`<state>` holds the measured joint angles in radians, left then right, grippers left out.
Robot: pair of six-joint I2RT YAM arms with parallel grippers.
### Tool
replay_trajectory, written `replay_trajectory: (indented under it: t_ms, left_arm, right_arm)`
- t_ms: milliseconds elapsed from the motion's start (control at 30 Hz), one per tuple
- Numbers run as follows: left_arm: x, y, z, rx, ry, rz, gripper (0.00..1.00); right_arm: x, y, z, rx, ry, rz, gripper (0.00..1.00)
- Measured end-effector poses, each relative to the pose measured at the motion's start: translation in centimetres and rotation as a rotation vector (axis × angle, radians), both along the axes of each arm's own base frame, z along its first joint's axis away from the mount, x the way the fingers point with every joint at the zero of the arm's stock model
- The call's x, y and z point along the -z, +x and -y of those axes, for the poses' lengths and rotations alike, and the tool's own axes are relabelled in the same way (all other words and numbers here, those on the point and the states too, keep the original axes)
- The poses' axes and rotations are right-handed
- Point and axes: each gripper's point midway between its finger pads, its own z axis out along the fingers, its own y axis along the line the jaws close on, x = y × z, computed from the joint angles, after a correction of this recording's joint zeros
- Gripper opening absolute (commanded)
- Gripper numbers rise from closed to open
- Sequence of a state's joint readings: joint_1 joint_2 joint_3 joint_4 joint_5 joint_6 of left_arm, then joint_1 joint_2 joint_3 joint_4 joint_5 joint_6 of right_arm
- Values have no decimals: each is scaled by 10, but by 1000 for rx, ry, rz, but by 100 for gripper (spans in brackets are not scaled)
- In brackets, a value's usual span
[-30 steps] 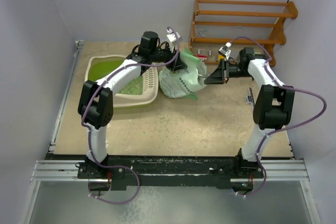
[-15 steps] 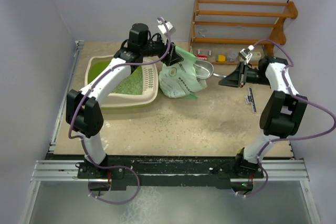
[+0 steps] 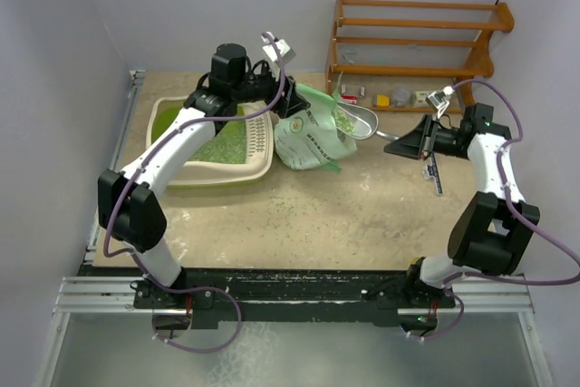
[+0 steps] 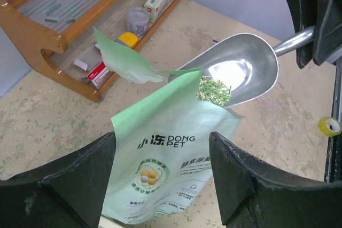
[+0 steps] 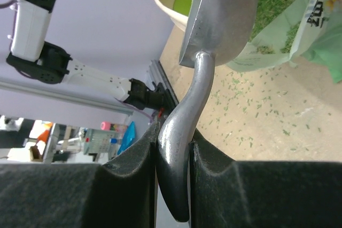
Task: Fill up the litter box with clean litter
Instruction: 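Scoop the cat litter from the cat litter bag.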
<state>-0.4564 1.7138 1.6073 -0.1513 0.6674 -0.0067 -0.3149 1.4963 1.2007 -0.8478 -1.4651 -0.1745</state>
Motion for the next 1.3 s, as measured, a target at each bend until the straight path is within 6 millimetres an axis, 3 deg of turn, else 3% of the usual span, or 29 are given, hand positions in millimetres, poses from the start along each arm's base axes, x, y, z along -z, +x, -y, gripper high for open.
replay_trajectory:
  t_ms: [267, 433, 1300]
  left_arm:
    - [-21, -13, -11, -29, -11, 39, 68]
    - [-37, -20, -18, -48, -20, 70, 68]
    - [-53, -41, -39, -105, -12, 111, 67]
  right_arm:
    - [-17, 7, 22, 21, -58, 44, 0]
    - [-18, -2, 27, 29, -51, 19, 0]
    - [-64, -38, 9, 34, -126, 64, 0]
